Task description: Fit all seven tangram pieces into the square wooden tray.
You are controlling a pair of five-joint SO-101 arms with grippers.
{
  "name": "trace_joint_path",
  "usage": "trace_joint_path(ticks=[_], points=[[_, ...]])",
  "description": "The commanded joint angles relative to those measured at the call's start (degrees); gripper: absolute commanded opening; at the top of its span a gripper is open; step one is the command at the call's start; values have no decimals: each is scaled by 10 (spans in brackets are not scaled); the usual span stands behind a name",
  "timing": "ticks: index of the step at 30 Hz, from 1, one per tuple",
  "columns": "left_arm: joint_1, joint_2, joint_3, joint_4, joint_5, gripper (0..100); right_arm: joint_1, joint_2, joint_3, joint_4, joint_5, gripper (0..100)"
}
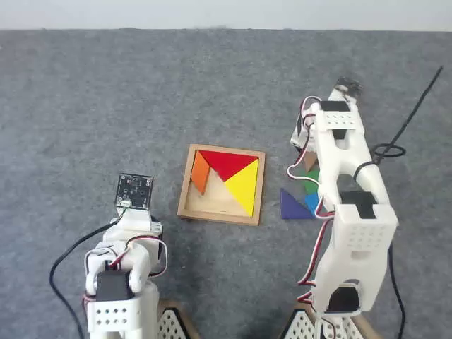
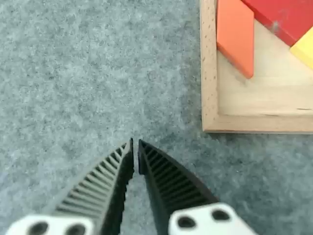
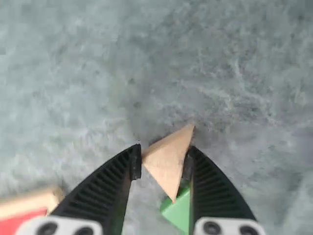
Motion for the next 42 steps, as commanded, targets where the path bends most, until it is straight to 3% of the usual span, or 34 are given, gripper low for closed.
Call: trace_joint_path(ticks=[1, 7, 11, 21, 25, 31, 38, 42], points=[[4, -10, -6, 2, -1, 21, -23, -95, -32, 36, 116, 91], [4, -10, -6, 2, -1, 21, -85, -166, -30, 89, 309, 94], [4, -10, -6, 2, -1, 21, -160, -174, -28, 115, 387, 91], [4, -10, -6, 2, -1, 21, -318, -174, 19, 59, 407, 93], [4, -10, -6, 2, -1, 21, -335, -174, 60, 36, 357, 95], [4, -10, -6, 2, -1, 21, -371, -174, 112, 15, 504, 91], [4, -10, -6, 2, -1, 21, -370, -174, 113, 11, 727, 91], [4, -10, -6, 2, -1, 21, -371, -174, 113, 10, 808, 91]])
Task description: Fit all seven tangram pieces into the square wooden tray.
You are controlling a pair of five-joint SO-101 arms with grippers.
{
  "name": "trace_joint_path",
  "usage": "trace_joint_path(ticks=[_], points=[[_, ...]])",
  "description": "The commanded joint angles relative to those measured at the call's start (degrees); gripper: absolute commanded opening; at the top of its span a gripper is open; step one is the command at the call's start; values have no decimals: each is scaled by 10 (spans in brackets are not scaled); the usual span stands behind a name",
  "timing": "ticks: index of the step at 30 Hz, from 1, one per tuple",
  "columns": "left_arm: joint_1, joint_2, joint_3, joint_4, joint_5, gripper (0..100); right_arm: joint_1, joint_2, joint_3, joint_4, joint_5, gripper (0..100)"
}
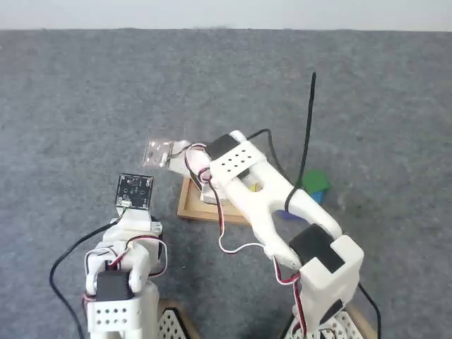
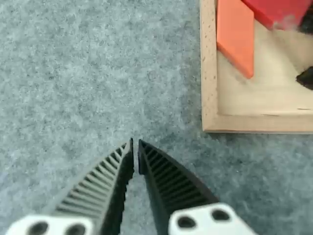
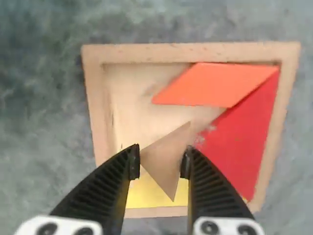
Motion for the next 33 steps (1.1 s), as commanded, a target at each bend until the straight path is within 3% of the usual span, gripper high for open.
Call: trace_joint_path(ticks=[1, 7, 15, 20, 24, 27, 33], points=[[4, -10, -6, 2, -1, 21, -4, -42, -3, -16, 79, 91], [4, -10, -6, 2, -1, 21, -7, -42, -4, -27, 159, 96], [4, -10, -6, 2, -1, 21, -7, -42, -4, -26, 128, 258], [4, -10, -6, 2, -1, 21, 6, -51, -7, -22, 120, 281], [4, -10, -6, 2, -1, 21, 54, -98, -45, 26, 19, 280], [4, -10, -6, 2, -1, 21, 76, -173, -50, 50, -69, 224], [4, -10, -6, 2, -1, 21, 88, -354, 119, -47, -236, 102]])
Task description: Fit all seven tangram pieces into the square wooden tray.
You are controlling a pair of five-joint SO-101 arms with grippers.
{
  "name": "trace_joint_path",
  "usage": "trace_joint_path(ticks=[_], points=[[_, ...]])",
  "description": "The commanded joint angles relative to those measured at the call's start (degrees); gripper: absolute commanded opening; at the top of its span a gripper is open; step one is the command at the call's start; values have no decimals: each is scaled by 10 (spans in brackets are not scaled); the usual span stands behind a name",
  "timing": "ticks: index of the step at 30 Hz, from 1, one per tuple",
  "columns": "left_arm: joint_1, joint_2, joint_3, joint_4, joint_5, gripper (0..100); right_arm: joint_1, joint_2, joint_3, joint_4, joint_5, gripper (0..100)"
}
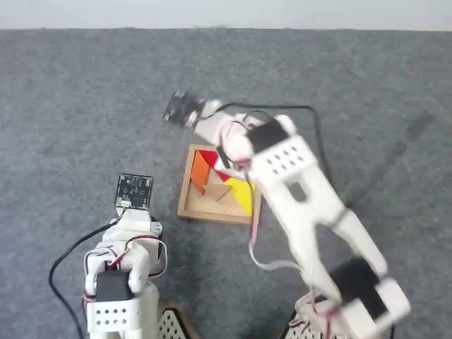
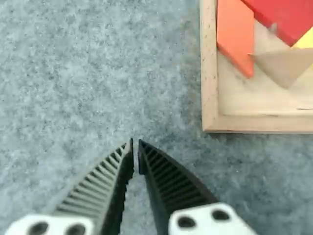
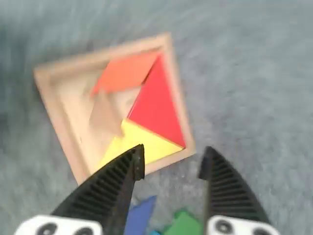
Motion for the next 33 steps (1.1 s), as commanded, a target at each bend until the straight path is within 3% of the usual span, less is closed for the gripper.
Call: trace_joint_path(ticks=[1, 4, 9, 18, 33], points=[[4, -10, -6, 2, -1, 21, 13, -125, 127, -82, -91, 76], [4, -10, -6, 2, -1, 21, 13, -173, 265, -177, -111, 3], [4, -10, -6, 2, -1, 21, 11, -158, 391, -276, -111, 15], [4, -10, -6, 2, -1, 21, -23, -58, 390, -318, -110, 16], [4, -10, -6, 2, -1, 21, -33, 97, 266, -312, -113, 16]])
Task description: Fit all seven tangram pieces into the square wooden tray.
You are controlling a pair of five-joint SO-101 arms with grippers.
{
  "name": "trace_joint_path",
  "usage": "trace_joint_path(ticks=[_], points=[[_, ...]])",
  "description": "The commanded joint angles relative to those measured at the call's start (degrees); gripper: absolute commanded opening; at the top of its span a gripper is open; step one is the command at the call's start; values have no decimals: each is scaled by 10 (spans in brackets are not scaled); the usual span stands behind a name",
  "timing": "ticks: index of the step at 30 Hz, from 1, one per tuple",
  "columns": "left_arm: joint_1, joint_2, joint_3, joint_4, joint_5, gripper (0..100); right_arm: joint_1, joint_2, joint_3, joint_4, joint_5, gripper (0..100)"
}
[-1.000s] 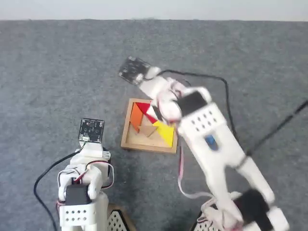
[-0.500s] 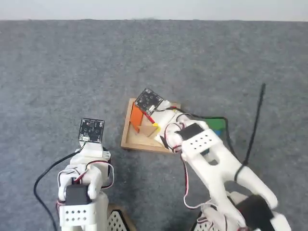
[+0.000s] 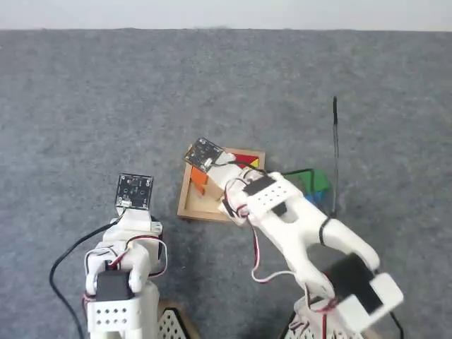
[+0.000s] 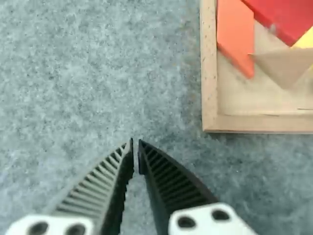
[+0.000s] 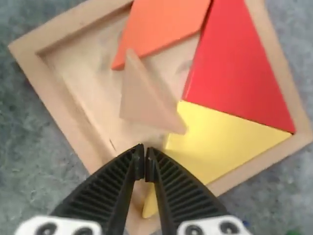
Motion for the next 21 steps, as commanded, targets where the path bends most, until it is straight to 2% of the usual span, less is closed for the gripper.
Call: trace_joint_path(ticks=[1, 21], points=[[4, -10, -6, 2, -1, 21, -2, 15, -58, -6, -4, 16], [4, -10, -6, 2, -1, 21, 0, 70, -164, 16, -4, 20]])
